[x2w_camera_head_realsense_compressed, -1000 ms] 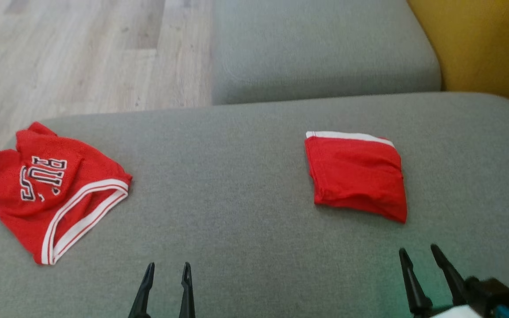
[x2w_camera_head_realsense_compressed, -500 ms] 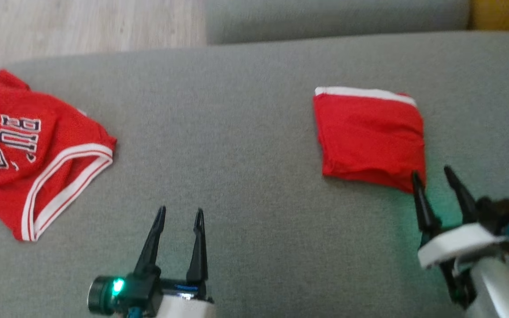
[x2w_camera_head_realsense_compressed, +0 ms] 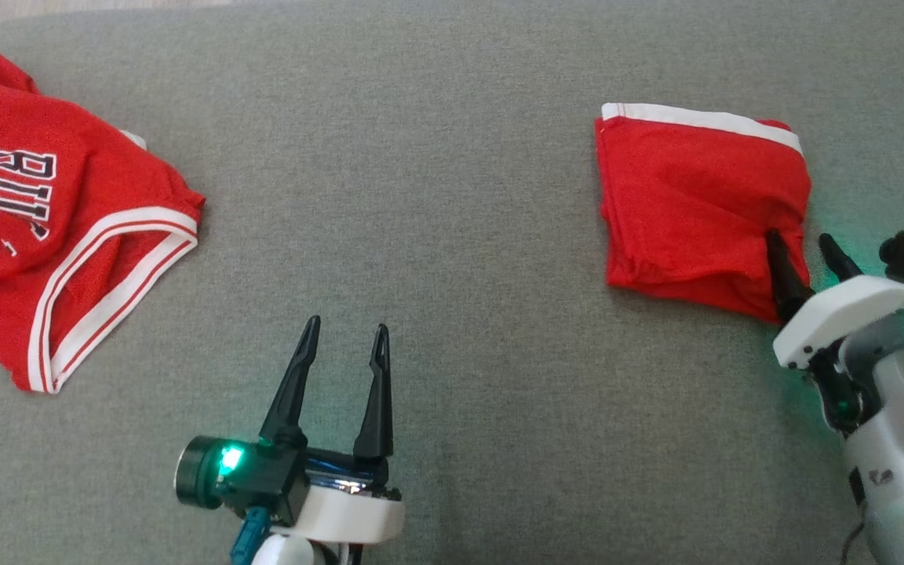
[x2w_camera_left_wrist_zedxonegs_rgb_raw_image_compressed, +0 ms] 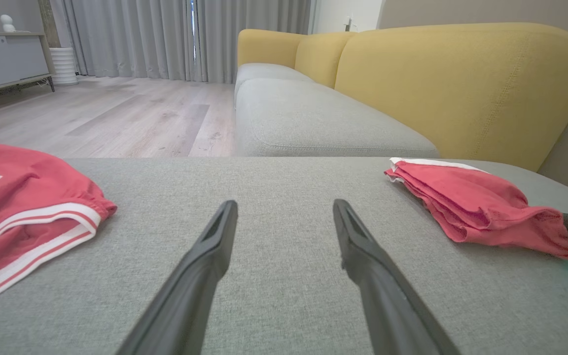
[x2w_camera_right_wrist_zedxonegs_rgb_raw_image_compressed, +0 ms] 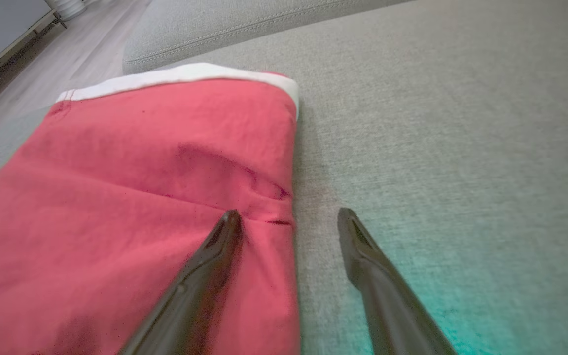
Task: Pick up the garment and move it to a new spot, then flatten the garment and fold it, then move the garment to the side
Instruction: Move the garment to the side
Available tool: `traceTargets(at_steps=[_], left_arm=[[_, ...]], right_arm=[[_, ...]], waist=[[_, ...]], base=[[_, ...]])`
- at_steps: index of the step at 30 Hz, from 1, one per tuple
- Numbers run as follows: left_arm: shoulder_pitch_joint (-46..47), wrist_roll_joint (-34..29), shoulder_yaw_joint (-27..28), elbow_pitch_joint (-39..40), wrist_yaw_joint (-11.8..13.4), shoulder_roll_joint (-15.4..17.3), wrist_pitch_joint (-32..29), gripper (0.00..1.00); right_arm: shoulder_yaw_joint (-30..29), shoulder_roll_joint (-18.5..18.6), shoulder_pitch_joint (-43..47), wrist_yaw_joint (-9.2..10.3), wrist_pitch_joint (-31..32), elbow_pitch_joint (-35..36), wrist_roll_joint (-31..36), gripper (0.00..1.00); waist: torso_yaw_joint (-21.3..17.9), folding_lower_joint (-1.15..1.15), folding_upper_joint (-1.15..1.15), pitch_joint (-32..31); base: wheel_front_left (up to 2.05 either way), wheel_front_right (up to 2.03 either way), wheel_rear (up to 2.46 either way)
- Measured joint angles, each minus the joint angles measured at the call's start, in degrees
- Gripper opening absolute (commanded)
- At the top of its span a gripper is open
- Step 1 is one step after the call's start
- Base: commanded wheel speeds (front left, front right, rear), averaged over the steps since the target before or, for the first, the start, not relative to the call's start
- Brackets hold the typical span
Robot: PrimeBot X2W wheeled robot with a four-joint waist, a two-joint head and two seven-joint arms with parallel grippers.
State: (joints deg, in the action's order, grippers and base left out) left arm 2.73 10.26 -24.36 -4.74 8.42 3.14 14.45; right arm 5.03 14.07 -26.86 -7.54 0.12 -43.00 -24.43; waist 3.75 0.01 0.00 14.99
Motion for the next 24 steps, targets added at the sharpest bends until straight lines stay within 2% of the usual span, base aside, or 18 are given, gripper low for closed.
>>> traceTargets(at_steps=[2, 3, 4, 5, 9, 13, 17, 24], left_arm=[[0.4, 0.4, -0.3, -0.1, 0.0, 0.0, 0.0, 1.0], [0.5, 0.4, -0.4, -0.1, 0.0, 0.0, 0.0, 1.0], [0.5, 0.4, -0.4, -0.1, 0.0, 0.0, 0.0, 1.0], [0.5, 0.4, -0.4, -0.2, 0.0, 0.0, 0.0, 1.0], [0.5, 0.4, -0.1, -0.4, 0.0, 0.0, 0.0, 1.0], [0.5, 0.4, 0.0, 1.3, -0.4, 0.0, 0.0, 1.0], [1.5, 0.4, 0.0, 2.4, -0.9, 0.0, 0.0, 1.0], [6.2, 0.0, -0.7, 2.7, -1.9, 0.0, 0.0, 1.0]], right_arm=[[0.6, 0.0, -1.0, 0.0, 1.4, -0.9, -2.0, 1.0], [1.4, 0.0, -1.4, 0.0, 2.0, -0.9, -3.2, 0.68], [2.3, 0.0, -1.5, 0.0, 2.5, -0.9, -4.4, 0.29], [3.2, 0.0, -1.6, 0.0, 2.7, -0.9, -5.5, 0.0], [6.3, 1.9, -1.6, 0.0, 2.2, 0.4, -6.8, 0.0], [7.4, 8.1, -1.7, 0.0, 1.8, 1.6, -5.8, 0.0], [6.5, 14.9, -2.5, 0.0, 1.8, 1.9, -4.5, 0.0], [1.7, 22.2, -6.1, 0.0, 1.4, 2.1, 1.2, 0.0]], waist=[[0.2, 0.01, 0.0, 0.2], [0.3, 0.0, 0.0, 0.2], [0.3, 0.0, 0.0, 0.0], [0.2, -0.01, 0.0, -0.1], [-0.5, -0.01, 0.0, -0.4], [-2.0, -0.01, 0.0, 0.5], [-3.4, -0.01, 0.0, 2.6], [-5.4, 0.0, 0.0, 7.1]], base=[[0.0, 0.0, 0.0], [0.0, 0.0, 0.0], [0.0, 0.0, 0.0], [0.0, 0.0, 0.0], [0.0, 0.0, 0.0], [0.0, 0.0, 0.0], [0.0, 0.0, 0.0], [0.0, 0.0, 0.0]])
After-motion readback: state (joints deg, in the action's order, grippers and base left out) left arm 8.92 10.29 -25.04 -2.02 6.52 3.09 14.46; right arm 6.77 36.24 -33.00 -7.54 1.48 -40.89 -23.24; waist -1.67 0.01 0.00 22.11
